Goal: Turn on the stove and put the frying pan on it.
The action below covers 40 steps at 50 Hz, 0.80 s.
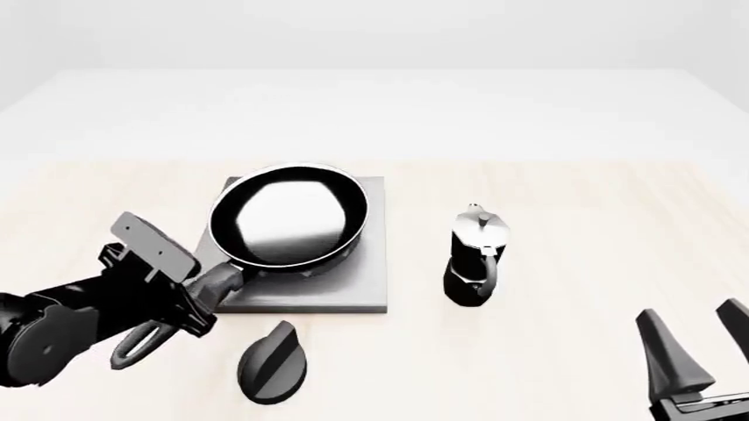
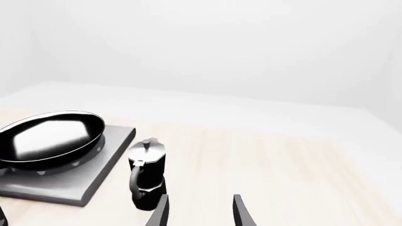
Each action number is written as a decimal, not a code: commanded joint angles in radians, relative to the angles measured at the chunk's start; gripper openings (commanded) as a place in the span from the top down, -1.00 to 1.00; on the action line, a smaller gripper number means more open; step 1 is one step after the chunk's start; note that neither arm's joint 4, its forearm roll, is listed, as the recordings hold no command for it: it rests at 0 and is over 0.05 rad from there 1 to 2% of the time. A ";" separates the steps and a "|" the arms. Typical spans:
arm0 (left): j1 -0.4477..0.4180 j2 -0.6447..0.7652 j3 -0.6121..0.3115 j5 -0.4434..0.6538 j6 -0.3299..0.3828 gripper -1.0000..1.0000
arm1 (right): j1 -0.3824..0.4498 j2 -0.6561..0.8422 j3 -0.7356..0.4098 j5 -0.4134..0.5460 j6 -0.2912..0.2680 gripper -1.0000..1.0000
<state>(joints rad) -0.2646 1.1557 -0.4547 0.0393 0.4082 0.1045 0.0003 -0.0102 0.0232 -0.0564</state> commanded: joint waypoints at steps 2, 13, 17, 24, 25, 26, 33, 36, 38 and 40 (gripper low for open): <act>-0.032 -0.164 -0.075 0.164 -0.025 -1.00 | 0.004 0.000 -0.013 0.004 0.000 -1.00; -0.053 -0.346 -0.147 0.302 -0.077 -1.00 | 0.007 0.000 -0.026 0.011 -0.001 -1.00; -0.064 -0.420 -0.150 0.362 -0.097 -1.00 | 0.010 0.000 -0.037 0.017 0.000 -1.00; -0.051 -0.521 -0.127 0.403 -0.137 -1.00 | 0.011 0.000 -0.071 0.035 0.000 -1.00; -0.054 -0.539 -0.124 0.410 -0.143 -1.00 | 0.010 0.000 -0.077 0.038 0.000 -1.00; -0.053 -0.562 -0.122 0.417 -0.164 -1.00 | 0.009 0.000 -0.087 0.043 0.001 -1.00; -0.054 -0.669 -0.097 0.452 -0.226 -1.00 | 0.007 0.000 -0.130 0.065 -0.004 -1.00; -0.053 -0.722 -0.079 0.471 -0.244 -1.00 | 0.009 0.000 -0.147 0.076 -0.007 -1.00; -0.052 -0.764 -0.075 0.486 -0.272 -1.00 | 0.008 0.000 -0.159 0.082 -0.008 -1.00; -0.063 -0.806 -0.060 0.501 -0.273 -1.00 | 0.005 0.000 -0.167 0.087 -0.007 -1.00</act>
<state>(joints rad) -0.3173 0.5181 -0.5486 0.4731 0.2026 0.1123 0.0004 -0.1291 0.0834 -0.0607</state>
